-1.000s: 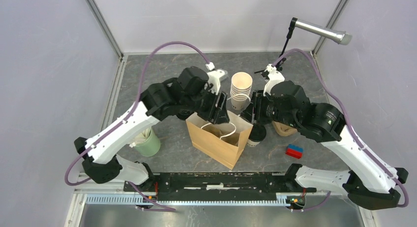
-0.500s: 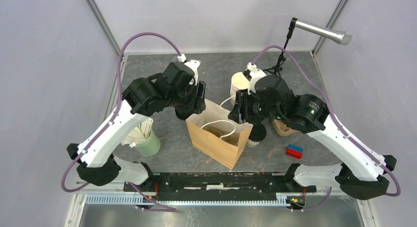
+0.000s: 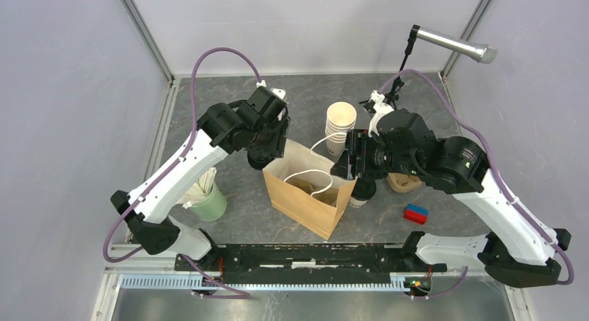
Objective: Pack the takeout coffee
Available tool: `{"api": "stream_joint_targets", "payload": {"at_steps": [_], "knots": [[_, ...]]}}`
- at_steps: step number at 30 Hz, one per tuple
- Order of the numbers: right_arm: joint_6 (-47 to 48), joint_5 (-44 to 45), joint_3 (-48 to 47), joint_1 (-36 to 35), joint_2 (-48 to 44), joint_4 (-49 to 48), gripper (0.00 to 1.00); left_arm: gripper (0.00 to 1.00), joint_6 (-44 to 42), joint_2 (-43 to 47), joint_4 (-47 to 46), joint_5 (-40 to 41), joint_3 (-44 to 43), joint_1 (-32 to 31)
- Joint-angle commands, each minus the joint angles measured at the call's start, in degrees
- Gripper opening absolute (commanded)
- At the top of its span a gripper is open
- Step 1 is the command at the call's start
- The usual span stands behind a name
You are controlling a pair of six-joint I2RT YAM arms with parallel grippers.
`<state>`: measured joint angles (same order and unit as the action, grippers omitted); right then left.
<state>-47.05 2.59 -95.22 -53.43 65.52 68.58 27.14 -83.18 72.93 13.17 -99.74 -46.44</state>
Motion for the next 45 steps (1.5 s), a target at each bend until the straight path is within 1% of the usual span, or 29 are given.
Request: {"api": "stream_joint_targets", "payload": {"at_steps": [1,3,4,5,7,8,9,12,14,18,24,26,29,32,36,40,45], "knots": [[-3.42,0.90,3.63,-0.23,-1.86,0.85,0.68,0.54,-2.97,-2.02,-2.34,-1.43,1.64,0.78],[-3.78,0.62,5.11,-0.18,-1.59,1.04,0.68,0.33,-2.95,-2.32,-1.50,-2.41,1.83,0.82],[-4.04,0.74,5.67,-0.23,-1.38,0.92,0.67,0.25,-2.44,-1.99,-1.00,-2.51,1.88,0.82],[-4.24,0.90,5.88,-0.19,-1.19,0.66,0.67,0.19,-1.85,-1.48,-0.54,-2.49,1.90,0.89],[-4.47,1.55,5.77,-0.22,-0.47,0.12,0.66,0.11,0.29,-0.16,0.55,-2.49,1.92,0.99],[-4.41,1.96,5.55,-0.18,0.07,-0.10,0.65,0.05,1.75,0.54,1.11,-2.57,2.06,1.08],[-4.19,2.13,5.52,-0.19,0.66,-0.51,0.65,0.02,3.17,1.18,1.42,-2.81,2.45,1.08],[-2.77,2.35,5.66,-0.19,2.77,-1.87,0.64,0.02,6.92,3.55,0.98,-3.33,5.08,1.08],[-1.82,3.52,5.50,-0.21,4.14,-2.25,0.63,0.02,8.10,4.77,1.43,-2.22,5.97,1.08],[-0.66,6.44,4.29,-0.23,6.91,-1.79,0.60,0.02,9.94,6.39,3.53,1.32,6.14,1.13],[-0.07,7.26,1.62,-0.27,9.81,-0.30,0.58,0.02,11.31,8.00,3.37,2.60,7.96,1.68],[-0.15,6.95,-1.35,-0.27,11.17,1.09,0.60,0.02,11.70,8.50,3.15,3.04,8.30,1.78],[-0.70,5.07,-5.91,-0.28,12.59,0.99,0.65,0.02,11.71,8.95,3.05,3.28,8.38,2.31],[-1.30,4.68,-8.69,-0.27,12.91,1.10,0.65,0.02,11.84,9.34,3.03,3.92,8.51,3.09],[-1.38,4.54,-7.49,-0.27,12.31,1.61,0.65,0.02,13.28,10.29,2.56,3.09,9.21,4.87],[-1.73,3.83,-4.53,-0.41,11.10,1.57,0.66,0.02,15.31,12.06,-1.01,0.47,10.23,5.16],[-1.65,4.30,-3.70,-1.04,11.58,2.45,0.69,0.02,14.57,11.72,-0.98,0.55,10.26,5.30]]}}
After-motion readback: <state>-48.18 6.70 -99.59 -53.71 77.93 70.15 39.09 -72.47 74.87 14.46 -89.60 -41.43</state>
